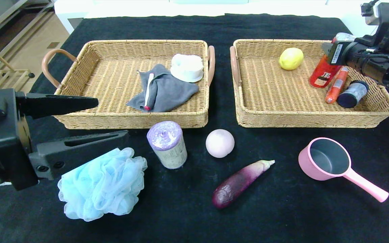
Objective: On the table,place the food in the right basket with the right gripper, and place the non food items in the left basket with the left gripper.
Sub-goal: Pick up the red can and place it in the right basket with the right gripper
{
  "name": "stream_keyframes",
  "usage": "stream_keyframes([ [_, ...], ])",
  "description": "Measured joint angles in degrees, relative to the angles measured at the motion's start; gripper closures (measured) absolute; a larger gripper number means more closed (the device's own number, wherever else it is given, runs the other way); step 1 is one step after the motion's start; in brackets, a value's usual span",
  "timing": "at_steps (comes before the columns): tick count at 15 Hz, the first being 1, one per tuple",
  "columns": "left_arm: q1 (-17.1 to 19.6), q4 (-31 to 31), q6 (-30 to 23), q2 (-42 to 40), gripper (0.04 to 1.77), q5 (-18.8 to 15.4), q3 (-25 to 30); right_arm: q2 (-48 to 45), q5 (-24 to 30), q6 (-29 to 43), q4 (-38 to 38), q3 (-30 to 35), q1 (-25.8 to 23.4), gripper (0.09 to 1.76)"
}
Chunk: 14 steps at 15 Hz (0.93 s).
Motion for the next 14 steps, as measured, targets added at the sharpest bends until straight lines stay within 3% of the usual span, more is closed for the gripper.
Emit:
stream_keyframes([
  [6, 0.0, 0.0, 0.0, 0.0, 0.09, 0.0, 0.0, 0.0, 0.0, 0.0, 0.2, 0.0, 0.0, 0.39],
  [14, 0.0, 0.1, 0.0, -0.1, 0.09, 0.0, 0.1, -3.0, 0.0, -0.1, 4.0, 1.0, 0.3, 0.23],
])
